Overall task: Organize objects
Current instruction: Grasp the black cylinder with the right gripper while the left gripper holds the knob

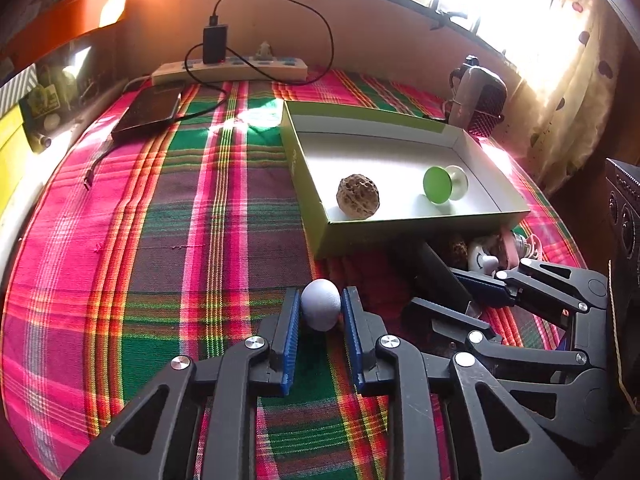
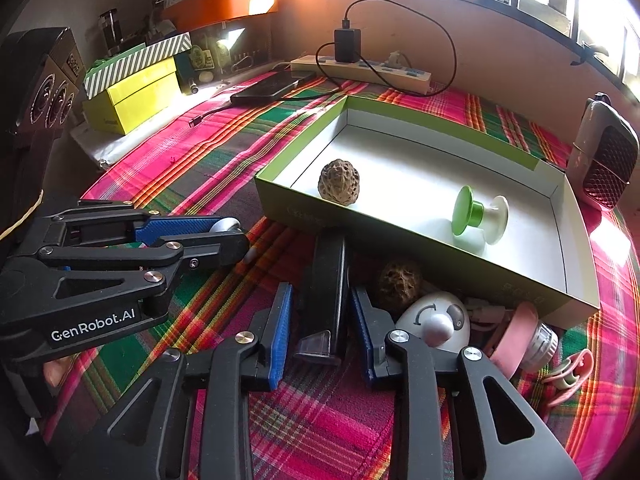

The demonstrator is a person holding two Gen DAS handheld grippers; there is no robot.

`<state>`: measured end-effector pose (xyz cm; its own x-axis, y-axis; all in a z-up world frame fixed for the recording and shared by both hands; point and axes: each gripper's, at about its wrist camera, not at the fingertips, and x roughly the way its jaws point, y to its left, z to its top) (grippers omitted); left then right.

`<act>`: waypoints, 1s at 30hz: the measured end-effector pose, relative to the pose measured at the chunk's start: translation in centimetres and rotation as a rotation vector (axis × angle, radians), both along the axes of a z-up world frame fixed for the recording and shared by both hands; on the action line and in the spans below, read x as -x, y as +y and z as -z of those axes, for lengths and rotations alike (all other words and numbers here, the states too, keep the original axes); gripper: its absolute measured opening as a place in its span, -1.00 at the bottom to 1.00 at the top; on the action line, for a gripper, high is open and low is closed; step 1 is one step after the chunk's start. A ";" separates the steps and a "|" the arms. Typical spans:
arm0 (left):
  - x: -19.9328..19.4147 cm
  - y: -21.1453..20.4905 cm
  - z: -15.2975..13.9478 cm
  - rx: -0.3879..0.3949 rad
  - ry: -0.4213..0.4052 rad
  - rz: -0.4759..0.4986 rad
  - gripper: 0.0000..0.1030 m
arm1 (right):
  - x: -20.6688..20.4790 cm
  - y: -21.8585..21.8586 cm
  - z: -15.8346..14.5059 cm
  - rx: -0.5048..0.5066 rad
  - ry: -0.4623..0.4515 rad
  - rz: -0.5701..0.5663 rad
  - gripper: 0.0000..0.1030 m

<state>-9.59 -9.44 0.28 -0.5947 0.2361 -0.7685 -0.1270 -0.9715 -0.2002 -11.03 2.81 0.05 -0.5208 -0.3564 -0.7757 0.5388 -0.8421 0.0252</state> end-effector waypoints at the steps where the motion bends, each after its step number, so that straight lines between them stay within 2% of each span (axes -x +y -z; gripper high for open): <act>1: 0.0 0.0 0.0 0.002 0.001 0.000 -0.62 | 0.0 0.0 0.0 0.001 0.000 0.002 -0.49; 16: -0.4 -0.1 -0.3 0.012 0.007 0.000 -0.62 | -0.2 0.2 -0.4 0.027 -0.004 -0.014 -0.51; 30: -0.4 0.2 -3.7 0.028 0.061 0.010 -0.62 | -0.3 1.4 -3.5 0.099 0.036 -0.005 -0.51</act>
<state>-9.23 -9.21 3.94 -0.6380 0.2216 -0.7375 -0.1481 -0.9751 -0.1648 -10.69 4.23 3.57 -0.5456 -0.4329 -0.7176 0.5452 -0.8336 0.0884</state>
